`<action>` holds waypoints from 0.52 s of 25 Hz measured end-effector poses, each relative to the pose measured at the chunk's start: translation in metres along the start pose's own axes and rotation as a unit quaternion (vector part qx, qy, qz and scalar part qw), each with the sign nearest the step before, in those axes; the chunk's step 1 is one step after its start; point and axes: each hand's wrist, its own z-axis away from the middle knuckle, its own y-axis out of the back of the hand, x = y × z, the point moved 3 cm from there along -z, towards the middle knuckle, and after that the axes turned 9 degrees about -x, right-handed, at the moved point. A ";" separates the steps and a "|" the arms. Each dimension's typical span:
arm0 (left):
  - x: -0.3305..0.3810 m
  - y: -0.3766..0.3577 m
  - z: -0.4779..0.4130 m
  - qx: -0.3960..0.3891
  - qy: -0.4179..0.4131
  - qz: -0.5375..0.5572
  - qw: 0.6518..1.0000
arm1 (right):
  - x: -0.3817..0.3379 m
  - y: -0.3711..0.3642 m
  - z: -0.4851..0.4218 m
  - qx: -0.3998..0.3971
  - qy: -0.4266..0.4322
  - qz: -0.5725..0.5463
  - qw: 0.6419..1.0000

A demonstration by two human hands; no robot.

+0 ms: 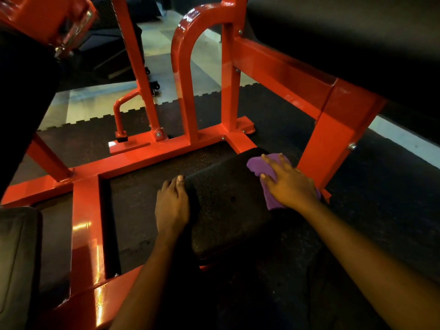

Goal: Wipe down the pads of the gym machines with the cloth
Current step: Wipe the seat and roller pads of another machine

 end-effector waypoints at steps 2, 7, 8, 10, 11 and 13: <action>-0.001 -0.002 -0.002 -0.005 0.008 -0.001 1.000 | -0.011 0.007 -0.042 0.003 -0.054 -0.044 0.998; 0.000 -0.001 0.000 0.003 -0.001 -0.002 1.000 | -0.051 0.025 -0.073 0.019 -0.002 -0.055 0.998; 0.001 0.000 0.000 0.000 0.000 0.002 1.000 | -0.056 0.020 -0.061 0.010 0.044 -0.034 0.998; 0.002 0.001 0.001 -0.002 -0.005 0.008 1.000 | -0.060 0.008 -0.021 -0.005 0.149 -0.015 0.989; 0.003 0.001 0.002 -0.001 -0.008 0.011 1.000 | -0.058 0.003 0.003 0.001 0.189 -0.022 0.982; 0.003 0.002 0.004 0.000 -0.010 0.015 1.000 | -0.040 -0.006 0.042 0.034 0.215 -0.054 0.975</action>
